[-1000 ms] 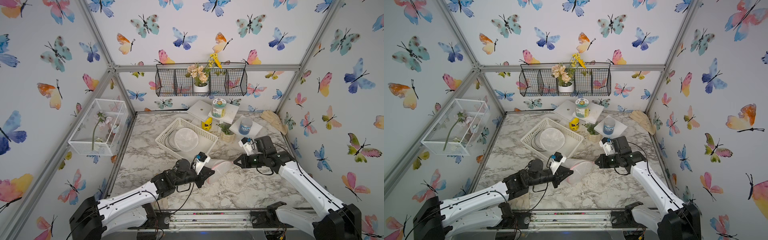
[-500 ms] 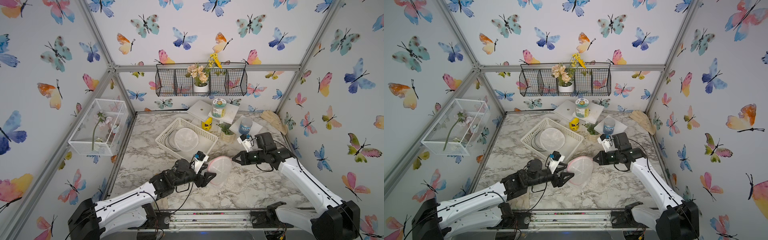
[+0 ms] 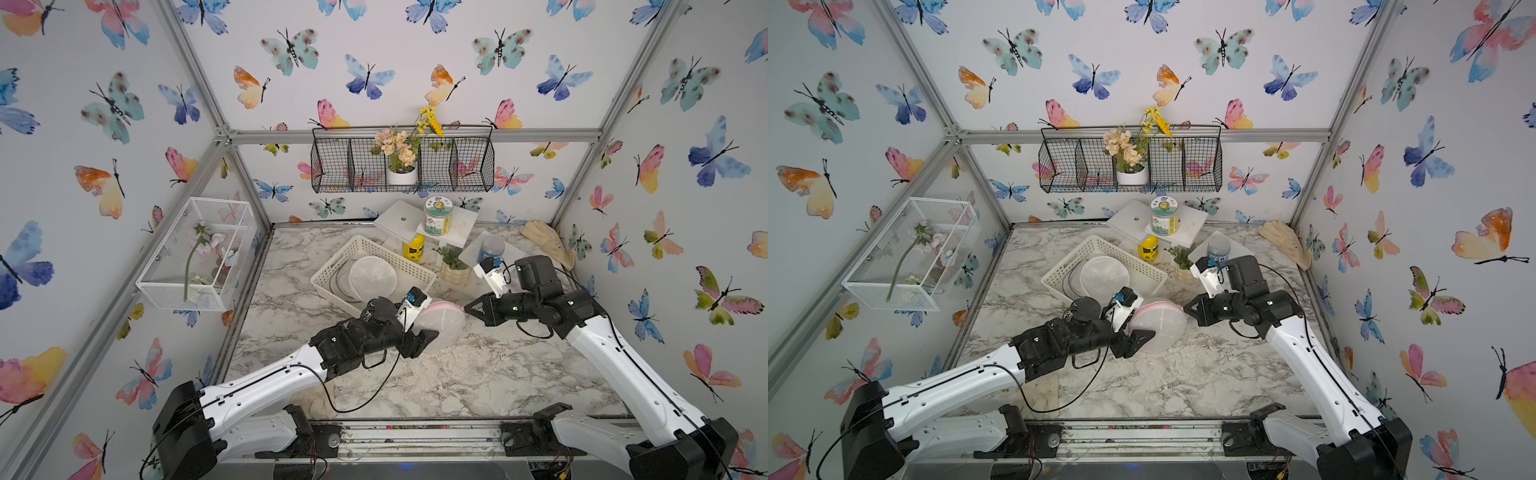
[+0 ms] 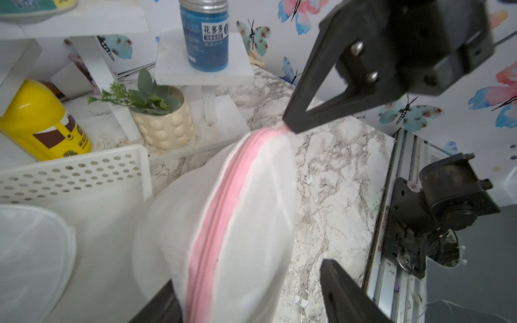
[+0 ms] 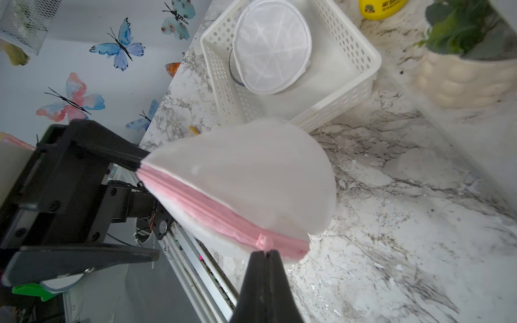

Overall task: Turn the laundry bag inside out
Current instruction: Zip the zipper on the laundry bag.

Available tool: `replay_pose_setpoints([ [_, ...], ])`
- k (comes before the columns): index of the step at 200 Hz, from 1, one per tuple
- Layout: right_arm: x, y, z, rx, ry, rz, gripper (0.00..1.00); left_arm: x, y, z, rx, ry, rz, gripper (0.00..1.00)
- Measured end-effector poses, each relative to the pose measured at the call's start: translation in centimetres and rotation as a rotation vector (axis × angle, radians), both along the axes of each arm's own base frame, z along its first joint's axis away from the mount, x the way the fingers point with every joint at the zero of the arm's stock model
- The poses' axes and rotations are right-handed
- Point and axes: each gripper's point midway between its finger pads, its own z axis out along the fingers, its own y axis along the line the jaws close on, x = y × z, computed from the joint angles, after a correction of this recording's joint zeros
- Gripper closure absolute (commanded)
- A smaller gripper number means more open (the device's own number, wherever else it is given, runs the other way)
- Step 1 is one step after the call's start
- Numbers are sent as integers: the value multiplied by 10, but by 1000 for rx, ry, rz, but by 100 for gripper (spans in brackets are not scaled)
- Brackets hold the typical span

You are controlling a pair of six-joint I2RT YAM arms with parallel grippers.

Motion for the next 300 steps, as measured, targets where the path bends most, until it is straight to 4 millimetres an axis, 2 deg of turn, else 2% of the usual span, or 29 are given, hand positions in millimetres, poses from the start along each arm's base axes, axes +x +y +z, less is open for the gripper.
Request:
replay_pose_setpoints([
  [24, 2, -3, -1, -19, -9, -9, 98, -6, 17, -30, 69, 50, 19, 29],
  [44, 0, -3, -3, -24, -6, 0, 98, -11, 23, -39, 95, 69, 17, 29],
  [75, -8, 1, -10, -10, 21, 47, 98, -11, 14, -25, 60, 54, -15, 28],
  [107, -20, 6, -24, 4, 67, 93, 98, -3, -13, 6, -38, 6, -69, 28],
  [123, -25, 8, -27, 13, 83, 112, 98, 0, -27, 13, -70, 3, -97, 29],
  [147, -30, 12, -27, 32, 95, 132, 98, 2, -44, 6, -97, 41, -128, 32],
  [175, -32, 15, -25, 53, 106, 135, 98, -2, -53, -4, -110, 97, -147, 32],
  [222, -26, 21, -19, 114, 127, 77, 98, -5, -59, 7, -174, 124, -147, 29],
  [262, -20, 28, -9, 174, 137, 30, 98, -10, -58, 8, -191, 161, -125, 29],
  [286, -18, 31, -4, 197, 134, 18, 98, -13, -57, 3, -179, 184, -113, 34],
  [300, -17, 31, -3, 202, 136, 14, 98, -12, -56, -1, -166, 196, -97, 43],
])
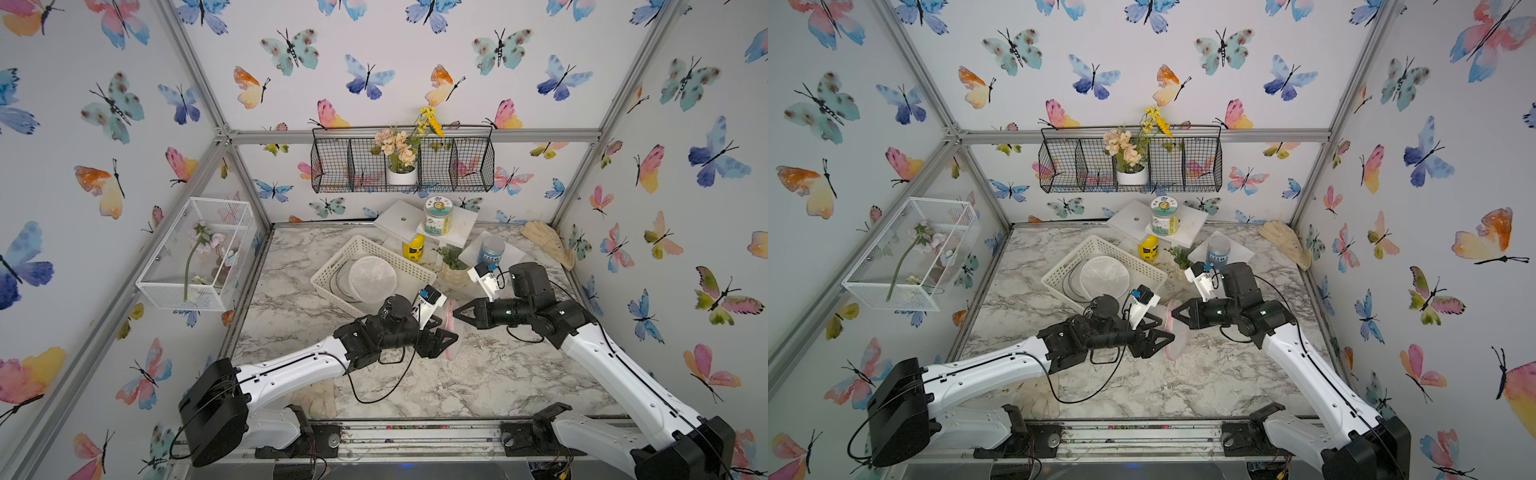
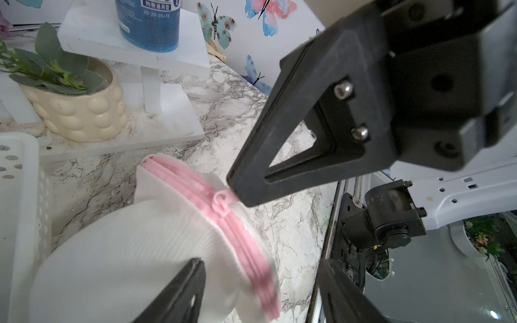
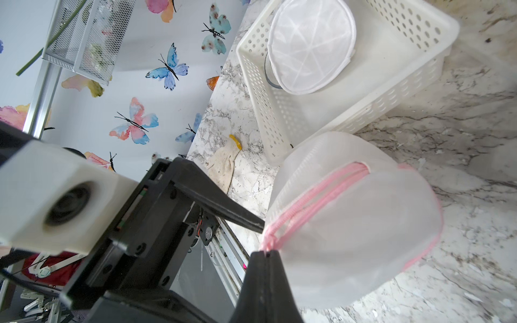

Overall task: Turn the laundry bag inside out
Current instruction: Zip the zipper on the laundry bag.

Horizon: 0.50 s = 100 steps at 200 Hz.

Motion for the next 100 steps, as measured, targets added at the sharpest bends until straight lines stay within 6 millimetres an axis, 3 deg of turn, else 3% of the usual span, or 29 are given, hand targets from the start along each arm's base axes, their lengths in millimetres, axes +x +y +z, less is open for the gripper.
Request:
replay_pose_setpoints([
  [44, -1, 1, 1, 1, -1, 2, 98, 8, -2, -9, 47, 2, 25, 84],
  [68, 0, -2, 2, -8, -10, -10, 98, 9, -3, -9, 56, -2, 28, 99],
  [100, 2, -6, 5, -56, -41, -23, 98, 9, -2, -10, 70, -27, 18, 100],
])
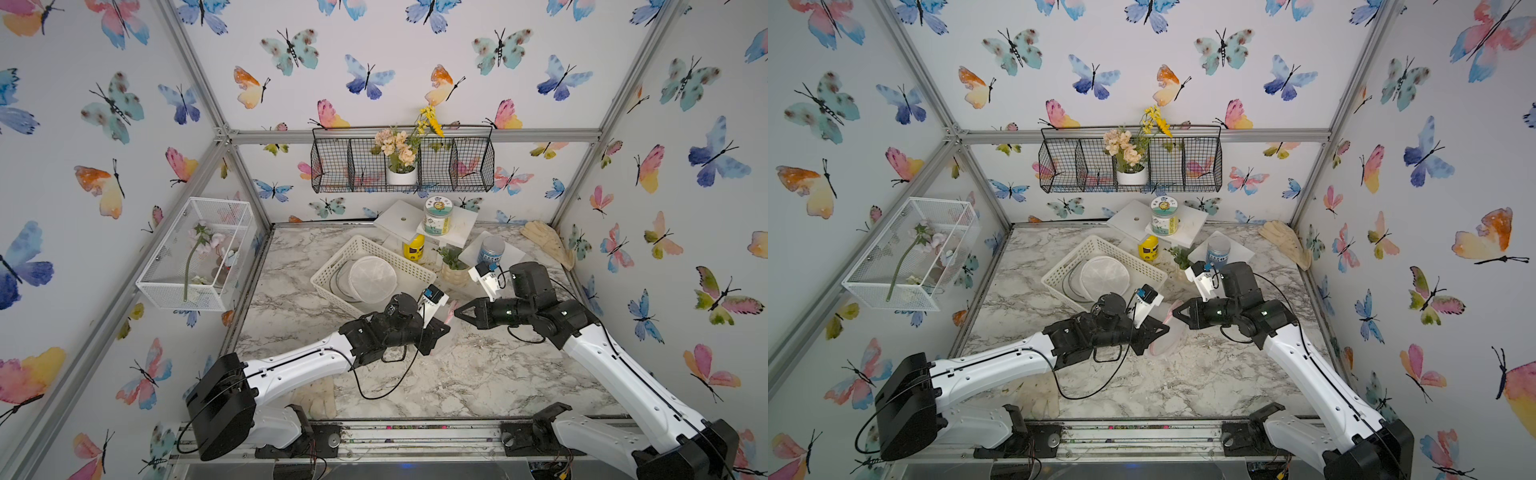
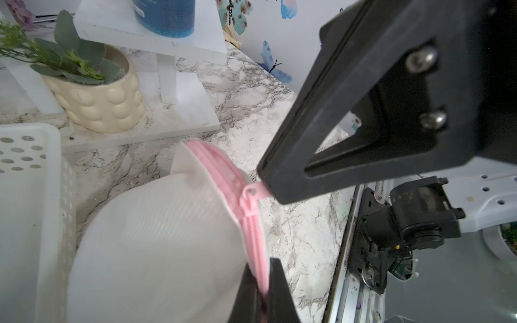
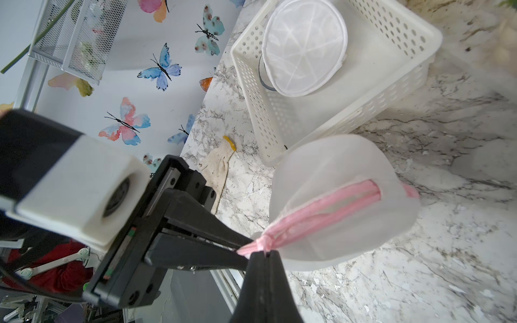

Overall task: Turn the laundry bag inside out
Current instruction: Zip the zipper on the laundry bag.

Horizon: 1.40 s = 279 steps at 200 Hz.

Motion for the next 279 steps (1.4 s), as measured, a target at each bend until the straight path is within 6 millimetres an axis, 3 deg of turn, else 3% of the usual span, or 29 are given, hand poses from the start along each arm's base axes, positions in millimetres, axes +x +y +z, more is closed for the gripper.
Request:
replay_pose_setpoints([
  [138, 12, -10, -10, -107, 1, -44, 98, -23, 16, -1, -10, -74, -101, 100],
  [211, 11, -18, -34, -161, 40, -78, 98, -34, 23, 3, -43, -90, -132, 100],
  [279, 10, -19, -39, -166, 54, -85, 98, -35, 25, 6, -51, -98, -133, 100],
])
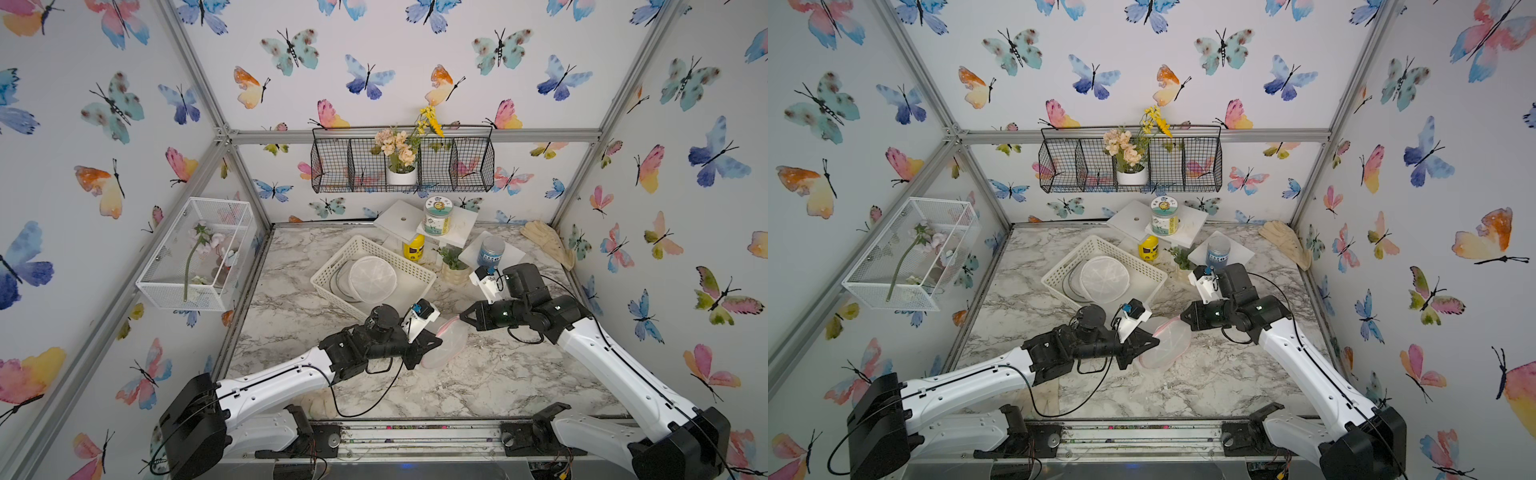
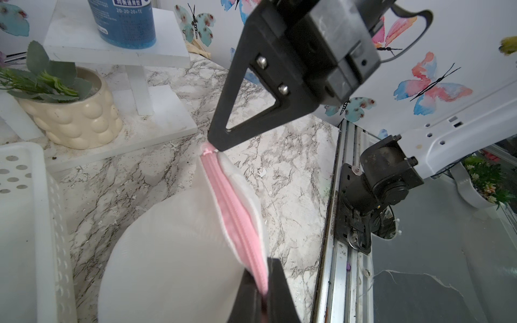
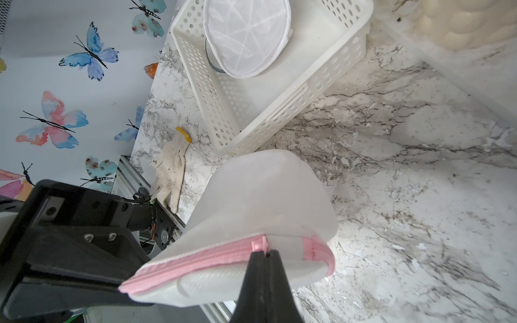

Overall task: Turn the laundry bag inside out
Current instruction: Zip the zipper on the laundry bag, then place the laundry bag at the center of the board.

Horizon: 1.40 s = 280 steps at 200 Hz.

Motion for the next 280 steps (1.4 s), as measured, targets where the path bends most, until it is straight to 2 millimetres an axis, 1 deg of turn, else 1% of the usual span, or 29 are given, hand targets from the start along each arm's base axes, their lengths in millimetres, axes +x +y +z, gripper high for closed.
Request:
replay_pose_setpoints([
  [6, 0, 0, 0, 1, 1, -1, 97, 0, 0, 0, 0, 0, 0, 100],
  [12, 0, 0, 0, 1, 2, -3, 92, 0, 0, 0, 0, 0, 0, 100],
  [16, 0, 0, 0, 1, 3, -3, 86, 0, 0, 0, 0, 0, 0, 100],
  [25, 0, 0, 0, 4, 11, -13, 71, 0, 0, 0, 0, 0, 0, 100],
  [26, 0, 0, 0, 5, 12, -15, 71, 0, 0, 0, 0, 0, 0, 100],
  [31, 1, -1, 0, 0, 8, -19, 61, 0, 0, 1, -1, 0, 0, 100],
  [32, 1, -1, 0, 2, 13, -26, 58, 0, 0, 1, -1, -1, 0, 100],
  [36, 2, -1, 0, -1, 6, -22, 52, 0, 0, 1, -2, -1, 0, 100],
  [37, 2, -1, 0, -1, 6, -23, 52, 0, 0, 1, -3, -1, -1, 100],
  [39, 2, -1, 1, 1, 11, -30, 49, 0, -1, 2, -4, -2, -1, 100],
  [43, 4, -2, 1, -4, 4, -35, 45, 0, -1, 2, -6, -2, -3, 100],
  [55, 10, -5, 10, -8, -22, -66, 38, 0, -4, 5, -23, 5, -12, 100],
  [69, 21, -11, 29, -16, -87, -118, 33, 0, -13, 9, -53, 25, -32, 100],
  [82, 31, -22, 57, -29, -186, -188, 30, -1, -27, 14, -88, 57, -67, 100],
  [98, 40, -45, 97, -55, -328, -303, 28, 2, -49, 17, -134, 116, -114, 100],
  [118, 40, -76, 137, -91, -459, -436, 27, 2, -75, 20, -196, 199, -178, 100],
  [128, 37, -89, 150, -109, -497, -489, 27, 3, -87, 19, -221, 242, -204, 100],
  [141, 35, -102, 158, -131, -528, -539, 27, 5, -99, 16, -249, 302, -225, 100],
  [151, 32, -109, 159, -150, -535, -565, 27, 7, -107, 11, -256, 342, -233, 100],
  [163, 30, -115, 157, -170, -533, -583, 27, 12, -115, -3, -243, 391, -216, 100],
  [187, 28, -120, 140, -210, -502, -594, 26, 29, -123, -43, -184, 485, -121, 100],
  [198, 27, -121, 131, -226, -484, -593, 26, 39, -121, -63, -146, 523, -55, 90],
  [205, 28, -121, 125, -237, -472, -590, 26, 45, -119, -72, -127, 540, -16, 85],
  [209, 28, -121, 122, -243, -466, -589, 26, 49, -117, -77, -118, 550, 9, 81],
  [226, 28, -121, 112, -259, -446, -587, 26, 63, -109, -91, -81, 563, 92, 56],
  [239, 28, -121, 109, -265, -439, -586, 25, 72, -104, -96, -64, 570, 144, 43],
  [258, 29, -121, 107, -270, -436, -585, 25, 81, -99, -102, -44, 569, 199, 31],
  [264, 29, -121, 107, -271, -434, -585, 25, 82, -97, -104, -35, 569, 210, 25],
  [280, 31, -120, 105, -277, -429, -582, 25, 85, -91, -106, -10, 552, 247, 22],
])
